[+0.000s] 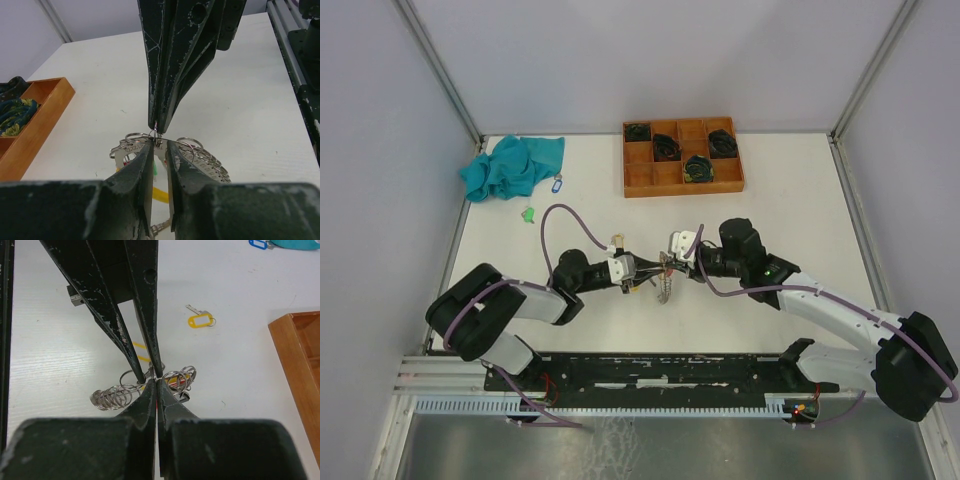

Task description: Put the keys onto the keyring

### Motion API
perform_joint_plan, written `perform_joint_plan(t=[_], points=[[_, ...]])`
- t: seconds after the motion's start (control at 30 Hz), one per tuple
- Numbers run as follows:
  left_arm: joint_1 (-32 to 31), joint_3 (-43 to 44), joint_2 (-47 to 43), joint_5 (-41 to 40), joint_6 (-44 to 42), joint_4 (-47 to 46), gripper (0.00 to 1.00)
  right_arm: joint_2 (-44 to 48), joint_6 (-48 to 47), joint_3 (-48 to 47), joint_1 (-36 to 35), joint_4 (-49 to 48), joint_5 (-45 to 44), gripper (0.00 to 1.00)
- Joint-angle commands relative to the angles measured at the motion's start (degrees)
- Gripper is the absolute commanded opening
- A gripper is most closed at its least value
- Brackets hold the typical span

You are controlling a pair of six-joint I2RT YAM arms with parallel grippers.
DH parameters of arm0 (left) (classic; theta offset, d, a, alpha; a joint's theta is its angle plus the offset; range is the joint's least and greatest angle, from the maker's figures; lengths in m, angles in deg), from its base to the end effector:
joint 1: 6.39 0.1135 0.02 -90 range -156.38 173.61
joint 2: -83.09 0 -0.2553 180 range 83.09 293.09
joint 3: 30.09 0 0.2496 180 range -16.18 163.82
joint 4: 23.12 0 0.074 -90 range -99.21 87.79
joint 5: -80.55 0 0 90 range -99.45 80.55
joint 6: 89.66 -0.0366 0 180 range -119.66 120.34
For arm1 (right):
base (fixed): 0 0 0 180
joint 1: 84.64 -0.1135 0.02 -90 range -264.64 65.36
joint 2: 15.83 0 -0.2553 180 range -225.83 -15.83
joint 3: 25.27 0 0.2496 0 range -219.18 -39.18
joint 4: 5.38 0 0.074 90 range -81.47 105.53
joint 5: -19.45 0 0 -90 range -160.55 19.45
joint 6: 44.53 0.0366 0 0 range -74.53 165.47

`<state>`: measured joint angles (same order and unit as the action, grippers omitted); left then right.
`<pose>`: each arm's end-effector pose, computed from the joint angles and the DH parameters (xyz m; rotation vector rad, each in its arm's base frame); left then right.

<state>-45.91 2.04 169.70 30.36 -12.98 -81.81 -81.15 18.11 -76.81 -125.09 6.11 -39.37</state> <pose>0.1793 -0.1783 0.1727 1.1692 1.0634 -0.8786 0.1787 0.1773 0.2411 -1.3946 1.4475 0.6917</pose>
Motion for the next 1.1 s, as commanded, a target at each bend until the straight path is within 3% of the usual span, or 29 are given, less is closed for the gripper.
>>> perform_joint_plan(t=[0.0, 0.23, 0.37, 0.47, 0.67, 0.87, 1.07], points=[[0.4, 1.0, 0.5, 2.8, -1.5, -3.6, 0.20, 0.7, -0.5, -0.4, 0.2, -5.0, 2.3, 0.01], [0.8, 0.8, -0.2, 3.3, -1.0, -3.9, 0.04, 1.2, -1.1, 0.3, 0.2, -4.5, 3.4, 0.01], [0.9, 0.8, -1.6, 3.3, -1.5, -2.7, 0.03, 1.0, -1.4, 0.6, 0.2, -3.8, 4.0, 0.02], [0.9, 1.7, -3.4, 2.6, -3.7, 3.0, 0.03, 1.6, -2.3, 0.5, 0.2, -1.9, 1.9, 0.11], [0.4, 6.5, -9.0, -3.1, -9.8, 25.0, 0.03, 6.1, -4.5, 1.0, 0.2, 2.2, -4.6, 0.33], [-2.1, 8.2, -11.9, -9.8, -13.7, 32.7, 0.03, 6.7, -4.9, 2.5, 0.2, -1.2, -7.7, 0.40], [-3.6, 8.5, -13.0, -15.4, -13.8, 34.0, 0.03, 2.1, -2.9, 2.0, 0.2, -5.6, -5.7, 0.44]])
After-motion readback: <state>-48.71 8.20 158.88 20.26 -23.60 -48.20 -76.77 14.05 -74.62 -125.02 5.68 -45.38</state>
